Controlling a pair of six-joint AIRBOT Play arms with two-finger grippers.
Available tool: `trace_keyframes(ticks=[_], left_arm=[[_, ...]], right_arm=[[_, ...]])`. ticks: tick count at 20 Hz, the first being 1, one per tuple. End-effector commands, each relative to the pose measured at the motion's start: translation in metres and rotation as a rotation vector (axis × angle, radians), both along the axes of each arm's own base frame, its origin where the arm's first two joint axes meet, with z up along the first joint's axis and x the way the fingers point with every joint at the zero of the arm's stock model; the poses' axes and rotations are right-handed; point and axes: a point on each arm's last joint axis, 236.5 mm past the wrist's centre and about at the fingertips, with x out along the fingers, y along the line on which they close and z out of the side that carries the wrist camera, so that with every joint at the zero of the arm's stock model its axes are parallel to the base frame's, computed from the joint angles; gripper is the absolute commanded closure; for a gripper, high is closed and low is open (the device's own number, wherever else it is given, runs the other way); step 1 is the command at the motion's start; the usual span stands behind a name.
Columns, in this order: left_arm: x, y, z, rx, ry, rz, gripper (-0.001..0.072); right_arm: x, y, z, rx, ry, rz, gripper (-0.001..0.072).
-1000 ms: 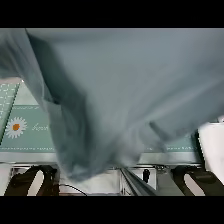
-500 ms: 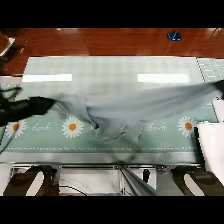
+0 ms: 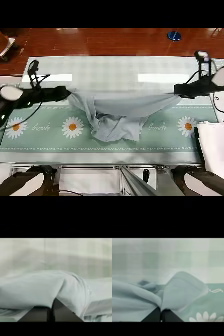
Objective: Fold the shirts.
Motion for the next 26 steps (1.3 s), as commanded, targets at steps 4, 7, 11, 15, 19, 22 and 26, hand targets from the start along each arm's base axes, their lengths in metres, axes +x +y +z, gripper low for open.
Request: trace_keyframes(ticks=[4,7,11,15,19,22,26], left_arm=[[0.003,-0.035,-0.022,-0.122,0.195,-0.126,0.0204],[-0.030,-0.018,-0.017,-0.101,0.301,-0.240,0.0198],[-0.063,0.038,-0.005,-0.083,0.332,-0.146,0.0199],[-0.141,-0.008,-0.039,-0.239,0.462,-0.145,0.0199],[-0.186,-0.061,-0.087,-0.267,0.536,-0.147,0.0199],[-0.187,-0.095,-0.096,-0.210,0.468,-0.191,0.0200],[-0.181,-0.130,-0.106,-0.222,0.440,-0.156,0.0201]], right_arm=[[0.003,-0.025,-0.067,0.163,0.137,-0.160,0.0626],[-0.013,-0.046,-0.048,0.153,0.206,-0.106,0.0307],[-0.053,-0.130,-0.012,0.047,0.170,-0.311,0.0307],[-0.076,-0.107,-0.034,0.286,0.034,-0.470,0.0308],[-0.082,-0.056,-0.056,0.477,0.028,-0.463,0.0308],[-0.085,-0.052,-0.059,0.485,0.033,-0.451,0.0308],[-0.085,-0.052,-0.059,0.483,0.035,-0.446,0.0308]])
